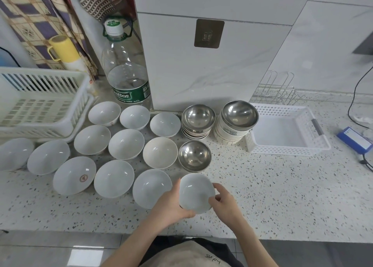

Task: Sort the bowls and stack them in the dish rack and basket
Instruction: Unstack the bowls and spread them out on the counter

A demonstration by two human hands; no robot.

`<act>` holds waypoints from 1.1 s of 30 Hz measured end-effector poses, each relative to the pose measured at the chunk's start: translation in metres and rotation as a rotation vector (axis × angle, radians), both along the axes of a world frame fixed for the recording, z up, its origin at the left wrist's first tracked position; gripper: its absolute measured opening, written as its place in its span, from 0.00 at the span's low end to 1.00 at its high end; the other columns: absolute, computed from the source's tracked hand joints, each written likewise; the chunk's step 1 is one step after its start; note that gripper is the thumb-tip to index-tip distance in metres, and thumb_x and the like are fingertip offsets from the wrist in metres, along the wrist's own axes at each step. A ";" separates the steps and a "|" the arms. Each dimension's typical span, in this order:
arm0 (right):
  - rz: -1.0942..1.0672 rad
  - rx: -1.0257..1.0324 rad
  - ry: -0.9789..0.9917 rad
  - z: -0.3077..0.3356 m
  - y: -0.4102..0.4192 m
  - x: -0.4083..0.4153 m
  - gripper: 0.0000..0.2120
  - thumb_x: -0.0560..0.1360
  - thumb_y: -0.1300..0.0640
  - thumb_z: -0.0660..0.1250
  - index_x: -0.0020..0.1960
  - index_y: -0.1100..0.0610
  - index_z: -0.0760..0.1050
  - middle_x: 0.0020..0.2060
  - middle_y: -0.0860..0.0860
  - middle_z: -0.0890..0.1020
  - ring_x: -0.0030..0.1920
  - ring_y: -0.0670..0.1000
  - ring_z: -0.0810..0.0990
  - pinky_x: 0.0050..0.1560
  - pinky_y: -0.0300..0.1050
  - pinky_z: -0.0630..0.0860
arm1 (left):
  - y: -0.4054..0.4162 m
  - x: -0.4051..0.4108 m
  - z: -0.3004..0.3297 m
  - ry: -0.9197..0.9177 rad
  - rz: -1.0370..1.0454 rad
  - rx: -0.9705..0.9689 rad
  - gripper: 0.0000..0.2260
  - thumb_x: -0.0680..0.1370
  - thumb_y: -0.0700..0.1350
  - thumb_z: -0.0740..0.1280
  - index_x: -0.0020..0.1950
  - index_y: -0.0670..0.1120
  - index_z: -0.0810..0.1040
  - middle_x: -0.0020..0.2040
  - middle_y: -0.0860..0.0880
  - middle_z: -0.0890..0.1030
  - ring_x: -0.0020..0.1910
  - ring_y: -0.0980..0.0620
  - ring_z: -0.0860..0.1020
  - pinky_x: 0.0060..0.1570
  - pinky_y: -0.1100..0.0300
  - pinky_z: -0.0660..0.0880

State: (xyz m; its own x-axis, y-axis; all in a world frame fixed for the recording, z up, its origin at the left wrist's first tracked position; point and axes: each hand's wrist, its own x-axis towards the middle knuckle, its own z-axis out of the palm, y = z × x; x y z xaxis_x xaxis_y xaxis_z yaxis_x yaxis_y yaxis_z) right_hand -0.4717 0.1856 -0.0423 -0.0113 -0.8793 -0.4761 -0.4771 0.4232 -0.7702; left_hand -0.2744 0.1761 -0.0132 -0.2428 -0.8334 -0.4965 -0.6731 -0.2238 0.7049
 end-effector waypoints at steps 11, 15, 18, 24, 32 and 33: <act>0.040 0.008 0.027 -0.003 -0.006 0.005 0.21 0.75 0.63 0.59 0.66 0.50 0.69 0.24 0.48 0.70 0.21 0.43 0.63 0.24 0.36 0.62 | -0.003 -0.001 0.000 -0.154 -0.014 -0.004 0.45 0.68 0.50 0.76 0.77 0.55 0.51 0.54 0.49 0.80 0.51 0.50 0.80 0.50 0.52 0.80; 0.040 0.012 0.029 -0.004 -0.006 0.004 0.22 0.75 0.63 0.60 0.67 0.50 0.69 0.24 0.48 0.69 0.21 0.43 0.62 0.24 0.36 0.61 | -0.004 -0.002 0.002 -0.179 -0.036 -0.011 0.45 0.69 0.51 0.76 0.77 0.53 0.51 0.53 0.49 0.80 0.51 0.49 0.80 0.49 0.54 0.79; 0.041 0.025 0.023 -0.004 -0.006 0.003 0.21 0.75 0.62 0.60 0.67 0.48 0.68 0.25 0.49 0.70 0.22 0.44 0.63 0.25 0.36 0.62 | -0.005 -0.002 0.005 -0.199 -0.058 -0.022 0.43 0.69 0.52 0.76 0.76 0.52 0.53 0.52 0.50 0.80 0.50 0.49 0.80 0.47 0.54 0.79; 0.018 0.069 -0.016 -0.002 -0.006 0.003 0.22 0.75 0.60 0.61 0.66 0.45 0.69 0.26 0.49 0.72 0.24 0.45 0.65 0.27 0.38 0.65 | -0.009 -0.002 0.007 -0.293 -0.114 -0.030 0.41 0.70 0.54 0.75 0.75 0.49 0.54 0.51 0.49 0.80 0.50 0.48 0.80 0.46 0.55 0.79; 0.037 0.077 0.116 0.010 -0.016 -0.003 0.16 0.76 0.40 0.62 0.61 0.41 0.74 0.33 0.48 0.84 0.37 0.43 0.83 0.44 0.47 0.80 | -0.019 0.009 0.001 -0.167 -0.029 0.024 0.40 0.70 0.61 0.71 0.75 0.51 0.57 0.49 0.50 0.82 0.41 0.54 0.83 0.41 0.58 0.80; 0.021 0.059 0.167 0.015 -0.020 -0.004 0.16 0.76 0.38 0.61 0.61 0.41 0.75 0.32 0.48 0.84 0.37 0.44 0.83 0.43 0.47 0.80 | -0.022 0.011 0.000 -0.130 -0.001 0.032 0.40 0.72 0.61 0.69 0.78 0.51 0.54 0.46 0.51 0.83 0.39 0.58 0.82 0.39 0.62 0.78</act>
State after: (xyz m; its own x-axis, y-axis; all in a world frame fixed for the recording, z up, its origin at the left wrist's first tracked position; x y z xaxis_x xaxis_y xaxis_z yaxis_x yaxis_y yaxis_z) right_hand -0.4759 0.1659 -0.0278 -0.0768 -0.8506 -0.5201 -0.6053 0.4543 -0.6536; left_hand -0.2635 0.1537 -0.0131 -0.1753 -0.8164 -0.5502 -0.7582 -0.2445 0.6044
